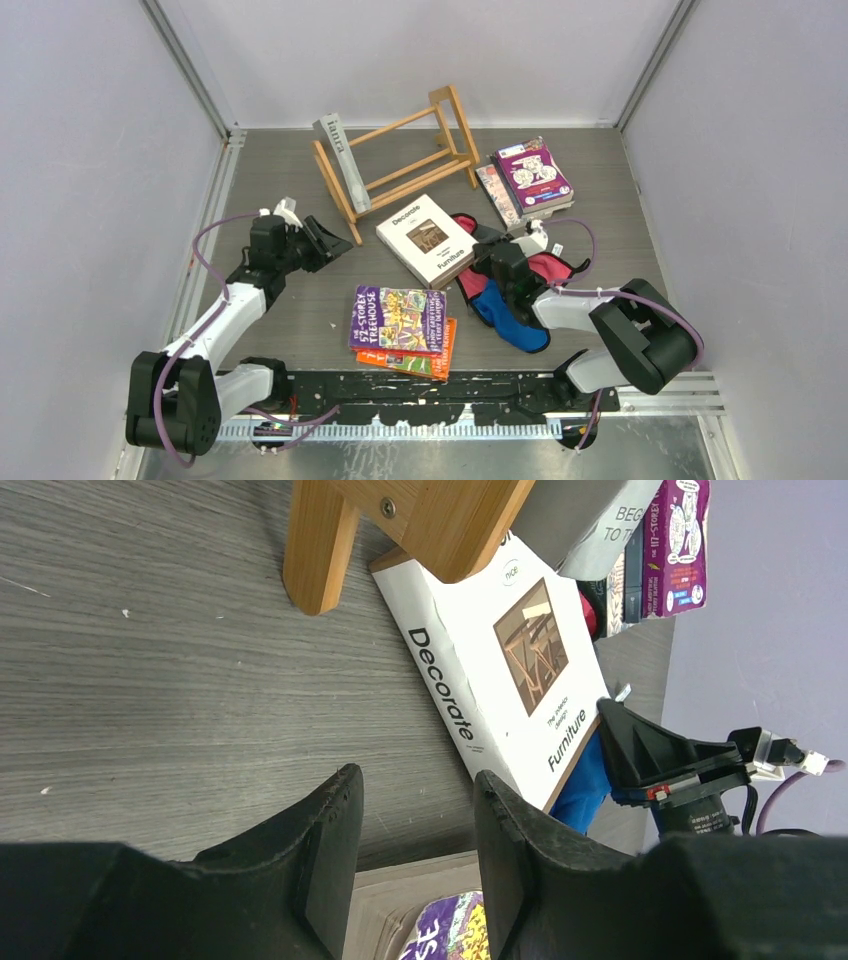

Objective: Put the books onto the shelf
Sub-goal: Pick up the book from the center of the board.

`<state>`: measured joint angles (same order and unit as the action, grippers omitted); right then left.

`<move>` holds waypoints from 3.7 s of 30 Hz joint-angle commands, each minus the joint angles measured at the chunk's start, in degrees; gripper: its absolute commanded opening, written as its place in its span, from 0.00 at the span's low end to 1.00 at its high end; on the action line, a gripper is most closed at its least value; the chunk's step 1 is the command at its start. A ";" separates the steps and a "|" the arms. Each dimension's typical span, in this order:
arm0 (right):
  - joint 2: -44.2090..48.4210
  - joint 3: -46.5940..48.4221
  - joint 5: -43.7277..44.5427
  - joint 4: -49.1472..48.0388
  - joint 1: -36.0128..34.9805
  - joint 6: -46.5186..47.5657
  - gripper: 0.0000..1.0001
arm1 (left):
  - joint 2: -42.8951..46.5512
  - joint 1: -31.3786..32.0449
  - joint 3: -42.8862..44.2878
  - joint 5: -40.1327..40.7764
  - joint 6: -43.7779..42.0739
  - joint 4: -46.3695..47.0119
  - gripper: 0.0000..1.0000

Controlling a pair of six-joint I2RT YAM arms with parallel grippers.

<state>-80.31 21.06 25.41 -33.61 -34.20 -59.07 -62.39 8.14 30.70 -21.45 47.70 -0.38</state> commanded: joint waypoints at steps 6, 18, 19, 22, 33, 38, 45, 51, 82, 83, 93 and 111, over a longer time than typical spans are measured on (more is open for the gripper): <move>4.73 -1.74 0.28 -0.38 0.49 0.74 0.01 | 2.34 0.30 -0.34 0.61 -0.48 1.64 0.45; 22.11 -1.44 1.01 13.04 0.49 0.62 0.01 | 7.20 0.95 -0.55 -1.74 0.88 0.53 0.47; 23.03 -1.18 1.04 13.98 0.45 0.54 0.01 | 7.61 1.21 -0.42 -2.02 1.02 -0.58 0.47; 25.09 0.05 1.53 16.65 0.49 0.47 0.01 | 9.50 1.82 -0.31 -2.56 1.44 -1.74 0.47; 26.07 6.31 3.24 22.17 0.49 1.16 0.01 | 16.90 4.10 -0.05 -4.16 4.24 -4.28 0.49; 24.03 9.08 4.15 22.57 0.45 1.01 0.01 | 17.92 7.51 -0.38 -3.42 5.53 -4.01 0.49; 23.93 11.82 4.18 23.67 0.50 -1.27 0.01 | 18.37 12.72 -1.85 -1.57 8.34 -1.95 0.56; 27.84 11.63 2.73 27.35 0.44 -3.12 0.01 | 18.27 18.17 -2.42 2.58 9.92 -0.77 0.56; 44.74 6.49 -3.33 29.34 -4.92 -13.40 0.01 | 10.16 33.44 -2.70 19.46 22.18 17.38 0.81; 44.94 6.53 -3.08 29.26 -5.37 -13.50 0.01 | 9.61 33.70 -2.67 19.84 22.19 17.99 0.82; 45.80 6.27 -2.03 28.32 -8.59 -14.50 0.01 | 8.93 34.93 -2.66 25.73 23.12 19.96 0.86; 41.92 3.32 0.42 21.80 -13.02 -16.56 0.01 | 12.84 37.30 -6.43 30.74 23.84 29.21 0.61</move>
<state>-38.37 24.86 24.40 -6.33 -46.61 -74.11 -52.10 44.97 24.10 7.62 72.05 22.94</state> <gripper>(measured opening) 0.045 0.650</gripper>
